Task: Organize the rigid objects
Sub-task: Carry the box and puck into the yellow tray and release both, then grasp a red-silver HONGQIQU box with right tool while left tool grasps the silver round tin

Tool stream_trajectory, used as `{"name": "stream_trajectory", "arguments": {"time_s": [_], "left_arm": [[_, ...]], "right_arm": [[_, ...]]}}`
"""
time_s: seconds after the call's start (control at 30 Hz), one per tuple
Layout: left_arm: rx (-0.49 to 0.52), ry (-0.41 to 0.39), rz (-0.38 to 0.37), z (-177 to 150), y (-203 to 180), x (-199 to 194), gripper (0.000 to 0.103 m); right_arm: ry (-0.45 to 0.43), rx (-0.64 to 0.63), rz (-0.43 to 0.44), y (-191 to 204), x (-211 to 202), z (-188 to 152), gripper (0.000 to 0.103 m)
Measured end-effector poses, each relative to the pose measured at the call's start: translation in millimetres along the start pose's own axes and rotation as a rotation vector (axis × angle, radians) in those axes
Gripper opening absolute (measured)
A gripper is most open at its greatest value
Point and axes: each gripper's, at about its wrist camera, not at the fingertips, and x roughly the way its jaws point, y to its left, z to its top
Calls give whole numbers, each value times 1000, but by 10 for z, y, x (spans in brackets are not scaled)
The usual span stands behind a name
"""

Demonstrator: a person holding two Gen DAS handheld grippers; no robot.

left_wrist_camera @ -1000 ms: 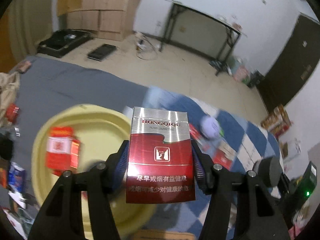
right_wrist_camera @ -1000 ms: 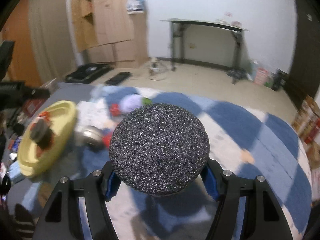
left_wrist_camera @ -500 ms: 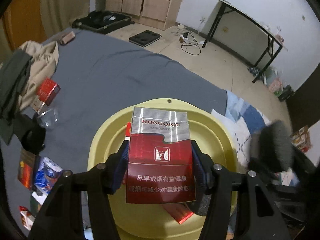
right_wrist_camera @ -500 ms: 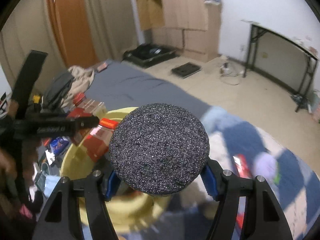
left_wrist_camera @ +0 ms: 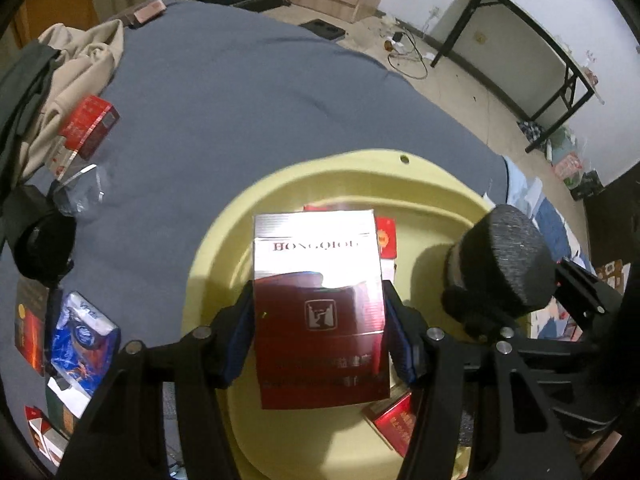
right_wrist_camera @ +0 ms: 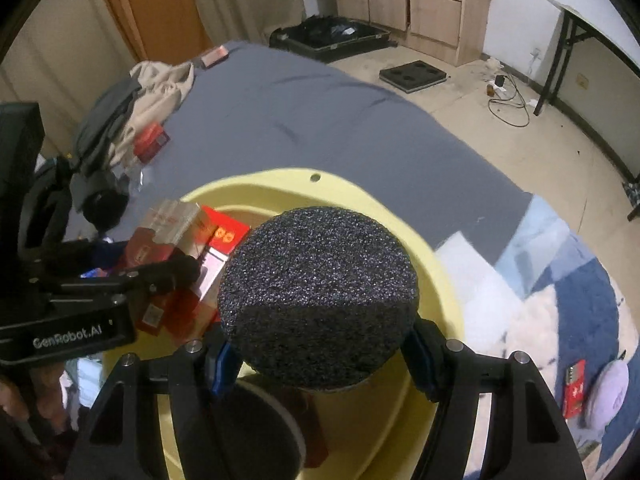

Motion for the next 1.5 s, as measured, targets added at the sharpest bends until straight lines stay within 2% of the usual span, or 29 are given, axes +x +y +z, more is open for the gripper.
{"name": "stream_trajectory", "arguments": {"time_s": [0.13, 0.17, 0.2, 0.23, 0.27, 0.37, 0.47, 0.57, 0.67, 0.73, 0.83, 0.9, 1.0, 1.1, 1.17, 1.3, 1.5], "left_arm": [[-10, -2, 10, 20, -13, -11, 60], [-5, 0, 16, 21, -28, -17, 61], [-2, -3, 15, 30, -26, -26, 64], [-4, -9, 13, 35, -28, -53, 73], [-13, -18, 9, 51, -15, -85, 83], [-63, -86, -43, 90, 60, -263, 100], [-83, -150, -45, 109, 43, -451, 103], [18, -192, -62, 94, -294, -629, 103], [101, -218, -100, 13, -692, -769, 103], [193, -240, -149, -113, -1071, -894, 103], [313, -238, -203, -331, -1486, -983, 103], [411, -216, -220, -483, -1763, -947, 103], [460, -166, -214, -624, -1996, -802, 103], [412, -103, -227, -718, -2089, -625, 103], [406, -89, -224, -789, -2127, -568, 103], [469, -67, -182, -900, -2214, -457, 103], [652, -39, -206, -894, -2399, -259, 103]], "right_arm": [[29, 2, -4, 2, 94, -25, 70], [26, 6, -4, 20, 106, -24, 73], [16, 11, -5, 22, 103, -20, 82], [1, 16, 0, 22, 71, -36, 88], [-17, 22, 6, 20, 32, -43, 89], [-51, 25, 7, 41, -80, -85, 91], [-132, 51, -26, -74, -445, -239, 103], [-251, 110, -56, -299, -944, -514, 103], [-342, 131, -128, -539, -1464, -938, 103], [-397, 145, -183, -720, -1830, -1324, 103], [-422, 147, -268, -887, -2154, -1814, 103], [-408, 140, -321, -967, -2263, -2161, 103], [-377, 157, -320, -1046, -2260, -2602, 103], [-361, 191, -290, -1096, -2171, -2920, 103], [-352, 209, -272, -1145, -2138, -2972, 103], [-319, 177, -260, -1206, -1990, -2938, 103], [-284, 97, -219, -1430, -1643, -2763, 103]]}}
